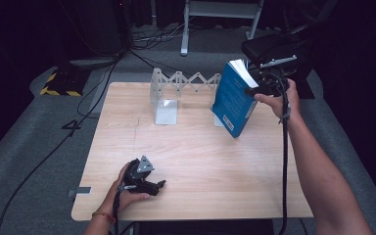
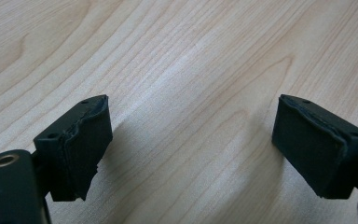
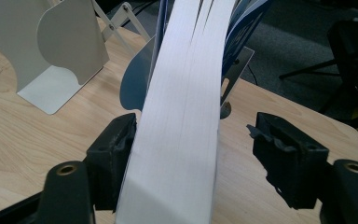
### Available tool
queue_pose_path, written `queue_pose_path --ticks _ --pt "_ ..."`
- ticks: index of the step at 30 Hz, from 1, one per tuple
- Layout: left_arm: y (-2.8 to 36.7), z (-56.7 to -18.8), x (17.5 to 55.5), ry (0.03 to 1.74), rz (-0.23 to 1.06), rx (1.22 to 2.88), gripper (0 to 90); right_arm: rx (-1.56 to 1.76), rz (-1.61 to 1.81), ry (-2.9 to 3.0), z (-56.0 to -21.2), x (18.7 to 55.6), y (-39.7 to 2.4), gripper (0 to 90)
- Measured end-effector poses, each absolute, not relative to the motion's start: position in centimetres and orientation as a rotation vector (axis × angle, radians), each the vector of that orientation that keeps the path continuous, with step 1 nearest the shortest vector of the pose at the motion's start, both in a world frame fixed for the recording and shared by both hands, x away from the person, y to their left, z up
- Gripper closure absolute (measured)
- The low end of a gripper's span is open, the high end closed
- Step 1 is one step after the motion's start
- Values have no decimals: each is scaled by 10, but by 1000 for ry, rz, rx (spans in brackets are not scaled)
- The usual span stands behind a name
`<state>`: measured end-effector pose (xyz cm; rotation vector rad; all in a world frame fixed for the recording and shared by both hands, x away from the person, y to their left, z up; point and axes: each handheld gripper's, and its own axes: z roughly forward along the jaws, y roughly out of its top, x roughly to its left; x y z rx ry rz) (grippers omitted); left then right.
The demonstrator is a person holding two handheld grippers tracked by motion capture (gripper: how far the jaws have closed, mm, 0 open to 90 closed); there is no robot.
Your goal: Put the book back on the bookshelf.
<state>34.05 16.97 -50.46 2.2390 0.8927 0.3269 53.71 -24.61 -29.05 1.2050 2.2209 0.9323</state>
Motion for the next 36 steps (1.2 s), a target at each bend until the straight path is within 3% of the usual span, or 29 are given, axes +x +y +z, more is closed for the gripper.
queue_pose_path --ticks 14,36 --pt "170 -505 340 893 327 2239 125 1129 962 2242 -288 508 -263 294" --pt "170 -505 340 895 332 2239 125 961 965 2318 -346 448 -296 291"
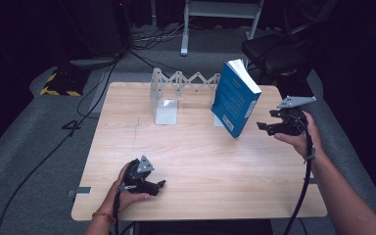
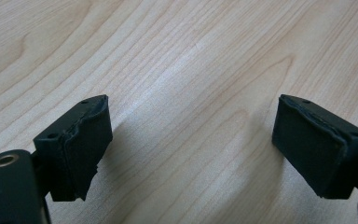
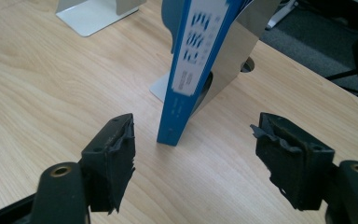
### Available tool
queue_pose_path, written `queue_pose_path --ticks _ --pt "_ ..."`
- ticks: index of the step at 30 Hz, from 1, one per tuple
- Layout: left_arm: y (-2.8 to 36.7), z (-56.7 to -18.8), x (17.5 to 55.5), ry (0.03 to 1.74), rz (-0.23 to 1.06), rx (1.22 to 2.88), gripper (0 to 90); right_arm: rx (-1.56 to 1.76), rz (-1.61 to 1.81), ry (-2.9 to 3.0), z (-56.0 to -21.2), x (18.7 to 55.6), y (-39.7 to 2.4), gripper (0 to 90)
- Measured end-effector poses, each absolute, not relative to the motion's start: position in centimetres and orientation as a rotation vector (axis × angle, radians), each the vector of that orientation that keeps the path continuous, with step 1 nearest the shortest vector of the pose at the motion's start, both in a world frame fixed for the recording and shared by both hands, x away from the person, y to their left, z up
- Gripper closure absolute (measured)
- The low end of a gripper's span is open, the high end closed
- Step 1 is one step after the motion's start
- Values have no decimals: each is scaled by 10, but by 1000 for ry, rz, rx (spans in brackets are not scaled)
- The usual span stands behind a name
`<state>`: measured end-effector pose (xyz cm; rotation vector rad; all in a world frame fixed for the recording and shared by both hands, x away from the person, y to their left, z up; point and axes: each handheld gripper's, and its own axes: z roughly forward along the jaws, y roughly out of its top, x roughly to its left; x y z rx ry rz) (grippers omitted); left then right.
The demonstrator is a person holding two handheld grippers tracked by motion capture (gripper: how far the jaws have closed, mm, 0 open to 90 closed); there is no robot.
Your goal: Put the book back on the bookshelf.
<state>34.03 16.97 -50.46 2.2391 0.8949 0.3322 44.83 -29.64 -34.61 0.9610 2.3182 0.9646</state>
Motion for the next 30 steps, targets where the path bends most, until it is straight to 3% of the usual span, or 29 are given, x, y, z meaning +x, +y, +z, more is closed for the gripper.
queue_pose_path --ticks 18,30 --pt "170 -505 340 896 331 2239 125 826 973 2421 -432 404 -335 263" --pt "170 -505 340 896 331 2239 125 924 975 2428 -477 378 -377 248"
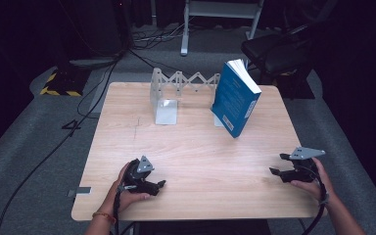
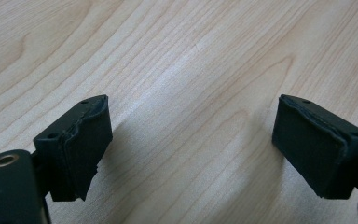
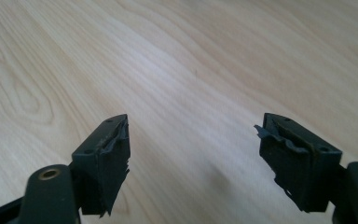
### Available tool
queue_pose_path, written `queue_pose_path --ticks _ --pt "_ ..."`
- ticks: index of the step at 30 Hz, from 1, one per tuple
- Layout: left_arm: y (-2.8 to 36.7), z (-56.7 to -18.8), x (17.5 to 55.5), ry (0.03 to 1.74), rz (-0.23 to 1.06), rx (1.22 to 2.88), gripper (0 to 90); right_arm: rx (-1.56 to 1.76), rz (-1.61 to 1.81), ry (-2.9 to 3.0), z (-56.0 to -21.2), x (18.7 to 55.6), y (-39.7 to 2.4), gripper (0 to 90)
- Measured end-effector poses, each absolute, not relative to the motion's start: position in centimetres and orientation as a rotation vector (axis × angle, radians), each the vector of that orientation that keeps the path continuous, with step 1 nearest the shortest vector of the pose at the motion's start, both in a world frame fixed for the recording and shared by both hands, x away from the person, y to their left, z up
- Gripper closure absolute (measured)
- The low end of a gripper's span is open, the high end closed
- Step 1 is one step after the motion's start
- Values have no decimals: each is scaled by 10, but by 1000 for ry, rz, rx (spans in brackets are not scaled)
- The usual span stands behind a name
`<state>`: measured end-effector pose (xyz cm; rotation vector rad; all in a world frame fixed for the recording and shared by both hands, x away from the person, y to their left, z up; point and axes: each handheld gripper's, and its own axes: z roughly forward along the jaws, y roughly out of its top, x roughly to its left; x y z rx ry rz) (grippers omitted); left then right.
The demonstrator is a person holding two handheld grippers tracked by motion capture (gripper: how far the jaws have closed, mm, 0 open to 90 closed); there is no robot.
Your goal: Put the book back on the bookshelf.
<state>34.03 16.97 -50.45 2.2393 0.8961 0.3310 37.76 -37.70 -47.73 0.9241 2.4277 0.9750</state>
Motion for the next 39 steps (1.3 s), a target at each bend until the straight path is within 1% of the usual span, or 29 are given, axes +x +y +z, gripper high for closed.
queue_pose_path --ticks 10,12,39 --pt "170 -505 340 896 331 2239 125 1103 1050 2351 -504 353 -415 217" --pt "170 -505 340 897 331 2239 125 1123 1038 2333 -504 351 -418 215" --pt "169 -505 342 893 330 2242 115 1157 1017 2303 -504 350 -416 194"
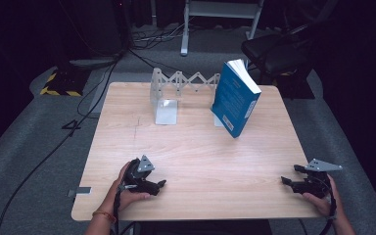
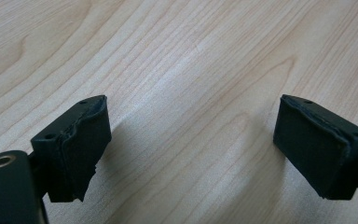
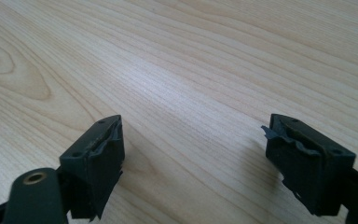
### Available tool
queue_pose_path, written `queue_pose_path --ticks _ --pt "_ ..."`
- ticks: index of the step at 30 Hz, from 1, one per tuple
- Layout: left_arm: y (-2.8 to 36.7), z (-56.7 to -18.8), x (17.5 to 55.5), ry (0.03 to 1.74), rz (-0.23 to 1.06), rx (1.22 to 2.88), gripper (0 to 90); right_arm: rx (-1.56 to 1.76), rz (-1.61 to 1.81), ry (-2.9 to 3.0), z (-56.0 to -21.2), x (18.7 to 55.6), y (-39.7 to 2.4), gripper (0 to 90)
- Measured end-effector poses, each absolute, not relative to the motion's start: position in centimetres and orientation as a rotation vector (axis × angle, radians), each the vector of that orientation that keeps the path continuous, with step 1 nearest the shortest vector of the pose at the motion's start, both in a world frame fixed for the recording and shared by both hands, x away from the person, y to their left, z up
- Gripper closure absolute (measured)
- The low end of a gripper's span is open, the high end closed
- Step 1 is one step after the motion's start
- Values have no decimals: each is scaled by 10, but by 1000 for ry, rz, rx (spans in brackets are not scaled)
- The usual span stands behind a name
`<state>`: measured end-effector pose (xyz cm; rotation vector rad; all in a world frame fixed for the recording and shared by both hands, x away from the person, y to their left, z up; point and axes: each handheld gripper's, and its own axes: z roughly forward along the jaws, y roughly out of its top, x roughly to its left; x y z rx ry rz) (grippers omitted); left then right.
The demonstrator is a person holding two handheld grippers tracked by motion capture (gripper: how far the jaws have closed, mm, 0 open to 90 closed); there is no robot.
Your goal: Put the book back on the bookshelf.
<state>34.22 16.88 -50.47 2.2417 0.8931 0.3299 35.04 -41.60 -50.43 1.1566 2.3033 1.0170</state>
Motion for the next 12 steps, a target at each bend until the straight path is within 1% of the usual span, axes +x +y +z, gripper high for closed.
queue_pose_path --ticks 12 --pt "170 -505 344 890 328 2243 114 1155 1016 2303 -504 351 -416 195"
